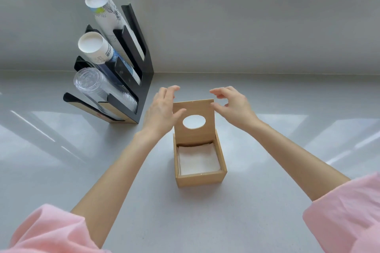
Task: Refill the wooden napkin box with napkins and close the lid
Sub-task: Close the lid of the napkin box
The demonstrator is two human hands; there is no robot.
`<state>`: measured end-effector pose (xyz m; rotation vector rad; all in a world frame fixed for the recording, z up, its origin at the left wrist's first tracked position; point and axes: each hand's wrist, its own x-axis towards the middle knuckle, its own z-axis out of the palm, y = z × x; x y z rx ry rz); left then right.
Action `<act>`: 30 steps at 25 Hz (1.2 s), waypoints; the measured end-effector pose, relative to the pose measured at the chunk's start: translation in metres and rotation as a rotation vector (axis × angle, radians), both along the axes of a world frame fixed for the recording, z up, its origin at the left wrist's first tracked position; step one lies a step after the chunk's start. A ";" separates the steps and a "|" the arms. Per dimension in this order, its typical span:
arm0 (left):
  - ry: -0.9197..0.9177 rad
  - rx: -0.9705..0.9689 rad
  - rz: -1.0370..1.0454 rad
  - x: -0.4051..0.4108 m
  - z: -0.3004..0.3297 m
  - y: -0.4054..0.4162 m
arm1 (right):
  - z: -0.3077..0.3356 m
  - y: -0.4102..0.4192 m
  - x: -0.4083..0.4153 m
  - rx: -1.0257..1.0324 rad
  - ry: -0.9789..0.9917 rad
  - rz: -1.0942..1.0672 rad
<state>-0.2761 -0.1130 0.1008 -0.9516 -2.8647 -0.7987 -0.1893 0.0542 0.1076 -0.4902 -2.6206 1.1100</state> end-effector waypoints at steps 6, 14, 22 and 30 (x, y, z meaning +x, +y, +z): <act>-0.137 -0.261 0.007 -0.017 0.006 0.006 | -0.014 0.001 -0.014 -0.362 -0.164 -0.069; -0.064 -0.101 0.032 -0.017 0.008 0.009 | -0.015 0.008 -0.006 -0.320 -0.034 -0.110; -0.122 0.242 -0.099 0.007 -0.011 -0.033 | -0.024 -0.005 0.033 -0.259 0.104 0.019; 0.180 0.243 -0.310 0.039 -0.070 -0.070 | -0.071 -0.019 0.078 0.213 0.268 0.216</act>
